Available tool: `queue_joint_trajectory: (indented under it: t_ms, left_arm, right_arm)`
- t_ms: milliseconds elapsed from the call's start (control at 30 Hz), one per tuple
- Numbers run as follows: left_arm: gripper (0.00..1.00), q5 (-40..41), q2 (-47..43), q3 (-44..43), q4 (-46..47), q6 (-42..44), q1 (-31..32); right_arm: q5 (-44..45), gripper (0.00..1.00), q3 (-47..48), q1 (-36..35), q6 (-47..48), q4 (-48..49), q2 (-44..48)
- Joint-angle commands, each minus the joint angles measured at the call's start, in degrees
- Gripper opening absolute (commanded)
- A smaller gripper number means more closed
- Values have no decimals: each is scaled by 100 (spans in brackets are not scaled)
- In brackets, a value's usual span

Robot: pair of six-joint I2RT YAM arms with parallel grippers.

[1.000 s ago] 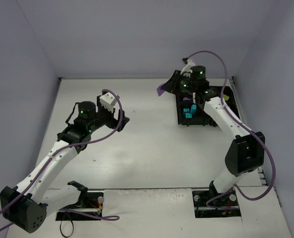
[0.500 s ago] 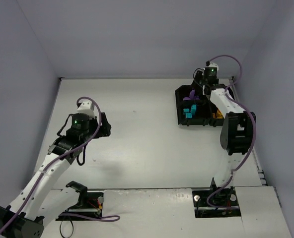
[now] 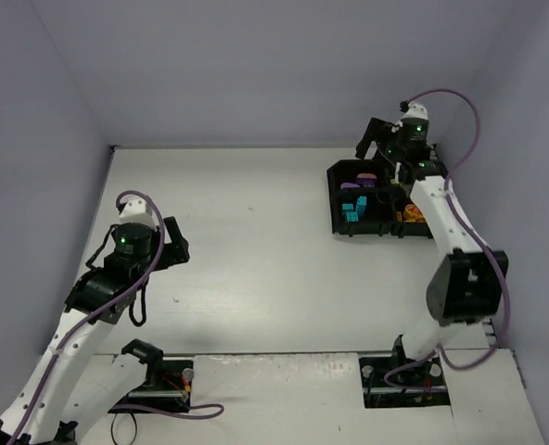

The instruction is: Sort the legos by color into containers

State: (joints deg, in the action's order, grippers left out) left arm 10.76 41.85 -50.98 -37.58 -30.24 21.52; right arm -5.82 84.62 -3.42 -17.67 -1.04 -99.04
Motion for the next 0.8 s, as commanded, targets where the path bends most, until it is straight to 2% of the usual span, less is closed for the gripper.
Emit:
queue_joint_trajectory:
  t_ms: [0, 133, 333, 533, 767]
  left_arm:
    - [79, 286, 8, -640, -205, -61, -42]
    - [79, 190, 8, -939, -337, 115, -42]
    - [79, 224, -62, -1256, -575, 282, -51]
    - [79, 461, -150, -1195, -390, 308, -51]
    - [79, 435, -72, -1028, -109, 62, -51]
  right_arm:
    - [-50, 100, -261, -10, 273, -88, 1456]
    - [-15, 100, -928, -10, 317, -213, 2965]
    - [-76, 100, -1755, -10, 352, -431, 4566]
    - [-288, 100, -2352, -18, 440, -836, 5455]
    - [808, 100, -2950, -369, 281, -1074, 6072]
